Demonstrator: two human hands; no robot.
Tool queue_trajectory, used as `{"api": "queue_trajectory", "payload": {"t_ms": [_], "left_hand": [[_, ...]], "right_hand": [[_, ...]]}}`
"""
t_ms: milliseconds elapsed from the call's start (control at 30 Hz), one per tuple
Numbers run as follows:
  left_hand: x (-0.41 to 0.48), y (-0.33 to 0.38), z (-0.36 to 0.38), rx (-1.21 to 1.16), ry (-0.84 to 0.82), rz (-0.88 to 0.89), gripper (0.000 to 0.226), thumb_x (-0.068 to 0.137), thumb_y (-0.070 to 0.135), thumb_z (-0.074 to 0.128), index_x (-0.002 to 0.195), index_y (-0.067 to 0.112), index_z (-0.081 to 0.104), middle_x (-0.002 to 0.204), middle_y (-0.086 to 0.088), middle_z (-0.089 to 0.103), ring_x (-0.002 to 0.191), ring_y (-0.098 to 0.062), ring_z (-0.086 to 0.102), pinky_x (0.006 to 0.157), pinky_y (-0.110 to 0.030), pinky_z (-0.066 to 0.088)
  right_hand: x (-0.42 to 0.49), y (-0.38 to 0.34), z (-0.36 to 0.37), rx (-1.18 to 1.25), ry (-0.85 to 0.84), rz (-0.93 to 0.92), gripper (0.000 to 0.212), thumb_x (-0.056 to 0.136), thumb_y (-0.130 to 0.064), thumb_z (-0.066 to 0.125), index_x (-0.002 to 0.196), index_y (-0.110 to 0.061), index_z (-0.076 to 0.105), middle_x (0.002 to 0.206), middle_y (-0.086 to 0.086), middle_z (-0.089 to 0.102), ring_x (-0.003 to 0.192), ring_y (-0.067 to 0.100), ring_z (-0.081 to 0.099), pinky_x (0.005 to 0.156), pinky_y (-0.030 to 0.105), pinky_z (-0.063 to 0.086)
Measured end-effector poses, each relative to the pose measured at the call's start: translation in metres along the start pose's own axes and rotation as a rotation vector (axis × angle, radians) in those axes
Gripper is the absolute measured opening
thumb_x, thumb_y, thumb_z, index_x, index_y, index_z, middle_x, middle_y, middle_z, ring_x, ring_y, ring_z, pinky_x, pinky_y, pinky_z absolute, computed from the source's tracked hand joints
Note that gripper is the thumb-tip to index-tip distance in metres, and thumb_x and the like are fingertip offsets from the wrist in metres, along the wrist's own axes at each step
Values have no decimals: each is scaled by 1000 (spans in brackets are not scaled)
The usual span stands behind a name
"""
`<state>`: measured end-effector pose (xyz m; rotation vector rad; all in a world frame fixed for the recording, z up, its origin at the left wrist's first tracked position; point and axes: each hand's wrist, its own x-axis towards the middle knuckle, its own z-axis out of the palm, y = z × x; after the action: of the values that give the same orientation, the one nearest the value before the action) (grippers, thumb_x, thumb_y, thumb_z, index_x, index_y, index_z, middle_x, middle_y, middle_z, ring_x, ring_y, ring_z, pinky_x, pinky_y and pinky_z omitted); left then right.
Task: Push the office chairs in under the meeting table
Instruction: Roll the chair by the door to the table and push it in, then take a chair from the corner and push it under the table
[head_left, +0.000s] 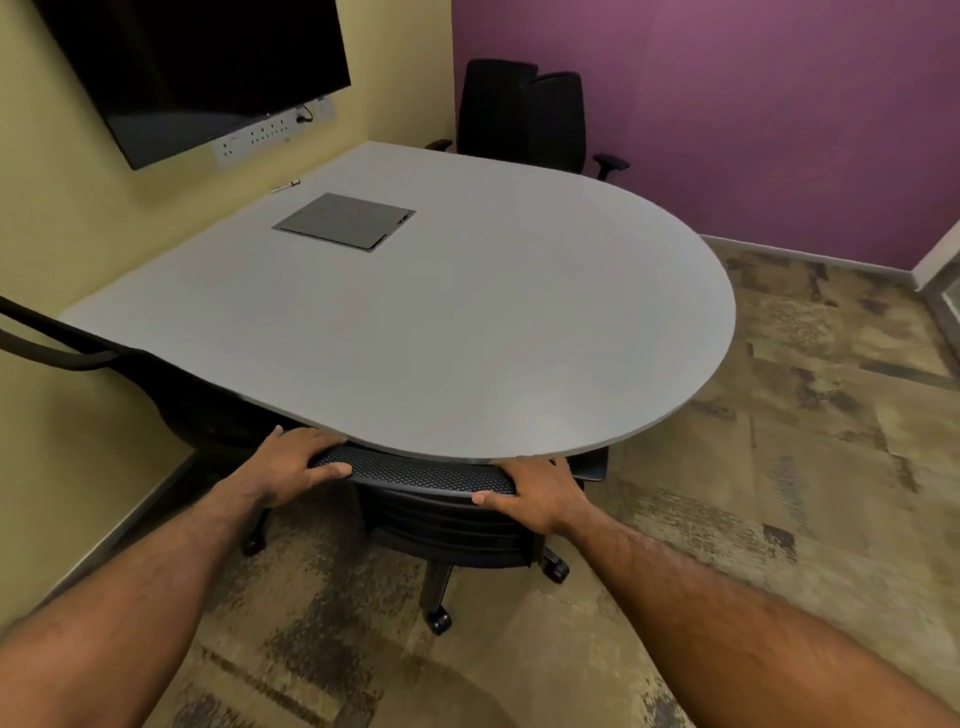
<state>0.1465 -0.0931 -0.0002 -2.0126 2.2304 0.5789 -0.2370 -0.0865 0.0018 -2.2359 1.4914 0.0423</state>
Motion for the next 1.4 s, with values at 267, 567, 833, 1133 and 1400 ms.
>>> {"api": "queue_trajectory", "payload": {"t_ms": [267,567,833,1133,1400], "left_hand": [[9,53,-15,-47,-49,68,85,84,83,35,138,22,57,141,1,60,127,-16,55,108,-38,42],[75,203,-6,1,-17,216,61,91,76,39,119,30,68,124,8,68,112,-14,60,91,-35,47],[143,336,34,12,34,314,59,90,76,41,120,31,66,119,11,68,108,-12,61,81,-30,43],[215,458,58,4,12,284,56,90,74,43,123,34,63,120,11,67,109,-13,60,83,-31,45],[270,543,71,41,8,319,46,94,60,50,128,32,60,123,11,65,108,-11,61,87,-30,48]], "right_hand": [[-28,32,-18,262,-21,35,59,89,-61,57,134,-23,57,130,1,63,116,18,57,103,41,48],[-75,138,-30,218,65,294,52,92,-56,57,131,-22,59,132,-1,60,121,16,55,100,30,44],[-111,255,-42,237,87,433,48,95,-48,59,132,-17,58,136,4,58,126,19,51,105,31,41],[-129,390,-91,262,159,471,49,96,-47,57,135,-17,56,139,5,55,132,22,46,109,34,39],[-142,494,-122,217,164,473,46,96,-46,58,133,-19,56,139,3,56,131,20,46,110,37,38]]}}
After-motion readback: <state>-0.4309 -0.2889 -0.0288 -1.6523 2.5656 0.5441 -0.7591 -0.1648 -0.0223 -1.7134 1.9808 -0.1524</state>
